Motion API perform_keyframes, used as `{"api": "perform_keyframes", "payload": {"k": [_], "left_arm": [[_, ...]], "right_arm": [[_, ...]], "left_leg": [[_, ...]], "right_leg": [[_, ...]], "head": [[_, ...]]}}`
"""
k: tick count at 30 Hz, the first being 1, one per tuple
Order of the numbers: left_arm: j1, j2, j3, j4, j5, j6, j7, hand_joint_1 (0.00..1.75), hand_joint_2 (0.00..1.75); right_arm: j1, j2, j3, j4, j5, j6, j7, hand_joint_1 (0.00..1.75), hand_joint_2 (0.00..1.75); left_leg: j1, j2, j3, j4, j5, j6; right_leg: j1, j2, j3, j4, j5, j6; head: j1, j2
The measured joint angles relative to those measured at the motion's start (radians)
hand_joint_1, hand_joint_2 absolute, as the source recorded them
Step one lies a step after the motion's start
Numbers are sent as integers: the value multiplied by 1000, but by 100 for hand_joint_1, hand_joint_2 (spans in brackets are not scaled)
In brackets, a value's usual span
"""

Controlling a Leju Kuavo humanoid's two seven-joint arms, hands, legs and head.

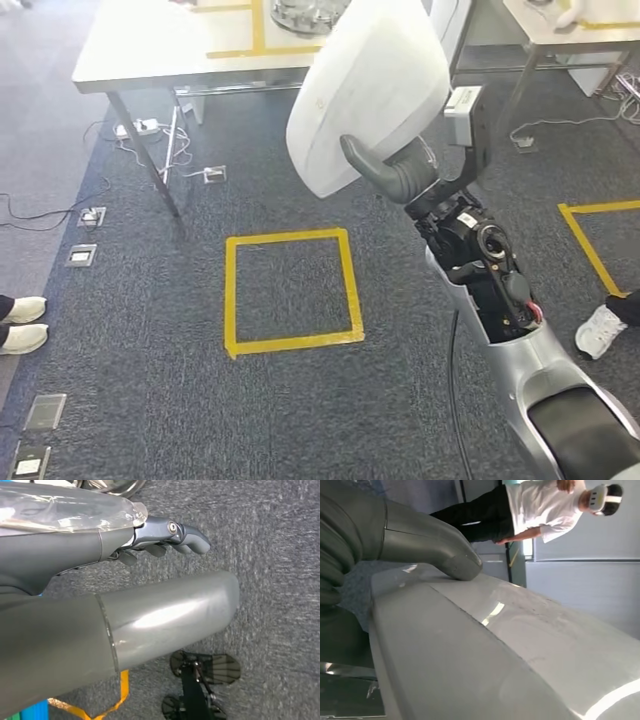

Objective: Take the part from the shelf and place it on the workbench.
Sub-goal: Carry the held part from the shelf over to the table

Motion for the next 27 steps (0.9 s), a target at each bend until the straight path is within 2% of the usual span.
{"api": "perform_keyframes", "payload": {"k": [1,3,4,5,6,8,9,10,12,14,15,16,18,19,20,21,23,24,25,27], "left_arm": [[0,-1,0,0,0,0,0,0,0],[0,-2,0,0,1,0,0,0,0],[2,-3,0,0,1,0,0,0,0],[3,-3,0,0,1,0,0,0,0],[4,-3,0,0,1,0,0,0,0],[5,-5,0,0,2,0,0,0,0],[4,-6,0,0,2,0,0,0,0],[4,-6,0,0,2,1,0,0,0],[4,-8,0,0,2,2,0,0,0],[4,-8,0,0,2,3,0,0,0],[3,-8,0,0,2,3,0,0,0],[3,-7,0,0,2,4,-1,0,0],[4,-7,0,0,2,4,-1,0,0],[5,-7,0,0,2,4,-1,0,0],[6,-7,0,0,2,4,-1,0,0],[7,-8,0,0,2,4,-1,0,0],[7,-7,0,0,4,5,-1,0,0],[7,-7,0,0,5,5,-1,0,0],[7,-7,0,0,6,6,-1,0,0],[8,-8,0,0,8,6,-1,0,0]], "right_arm": [[-3,0,0,0,0,0,0,175,175],[-4,0,2,3,0,1,0,175,175],[-2,0,2,5,0,2,0,175,175],[-1,0,2,7,0,2,0,175,175],[0,0,2,9,0,1,0,175,175],[-3,0,2,11,0,1,-1,175,175],[-5,0,2,11,0,1,-1,175,175],[-8,0,3,12,0,2,-1,175,175],[-11,0,5,13,0,1,-1,175,175],[-13,0,6,13,0,1,-2,175,175],[-14,0,6,13,0,1,-3,175,175],[-16,0,6,13,0,1,-3,175,175],[-17,0,7,14,0,1,-3,175,175],[-16,0,9,15,0,1,-3,175,175],[-15,0,10,16,0,2,-3,175,175],[-14,0,11,17,0,2,-3,175,175],[-14,0,13,18,0,2,-6,175,175],[-15,0,13,18,0,2,-8,175,175],[-16,0,14,18,0,3,-10,175,175],[-17,0,14,19,0,4,-14,175,175]], "left_leg": [[1,0,9,-5,-2,4],[-1,0,18,-6,-9,11],[-2,-1,22,-6,-12,13],[-3,-2,28,-5,-17,13],[-3,-3,35,-5,-21,12],[-4,-5,52,-5,-33,9],[-6,-6,56,-4,-37,5],[-7,-6,56,-3,-39,2],[-9,-5,52,-3,-39,-7],[-10,-4,50,4,-48,-15],[-9,-4,39,29,-62,-21],[-7,-4,16,75,-84,-26],[0,-3,-62,210,-130,-38],[5,-3,-96,261,-139,-43],[10,-3,-115,279,-131,-47],[14,-3,-113,257,-104,-51],[23,-2,-61,127,-27,-59],[24,-3,-33,65,-3,-60],[23,-5,-13,24,7,-56],[17,-10,-5,8,-1,-39]], "right_leg": [[-1,-2,-25,53,-24,3],[0,-3,-98,191,-71,7],[0,-3,-128,237,-76,9],[0,-4,-140,244,-60,9],[0,-4,-133,208,-25,8],[2,-5,-79,72,59,-1],[5,-5,-51,12,83,-7],[8,-6,-33,-25,90,-13],[11,-5,-20,-48,82,-23],[4,-5,-11,-60,83,-31],[0,-6,-4,-67,83,-35],[-3,-8,3,-72,83,-39],[-3,-9,7,-74,80,-44],[-4,-9,9,-74,77,-45],[-5,-9,11,-74,74,-44],[-7,-8,15,-73,70,-40],[-13,-7,24,-70,60,-29],[-13,-6,26,-67,54,-21],[-12,-4,27,-66,49,-15],[-10,-1,28,-68,45,-3]], "head": [[5,0],[12,0],[15,0],[19,0],[23,0],[31,0],[33,0],[34,0],[34,0],[32,0],[28,0],[23,0],[11,0],[7,0],[4,0],[2,0],[-1,0],[-6,0],[-8,0],[-9,0]]}}
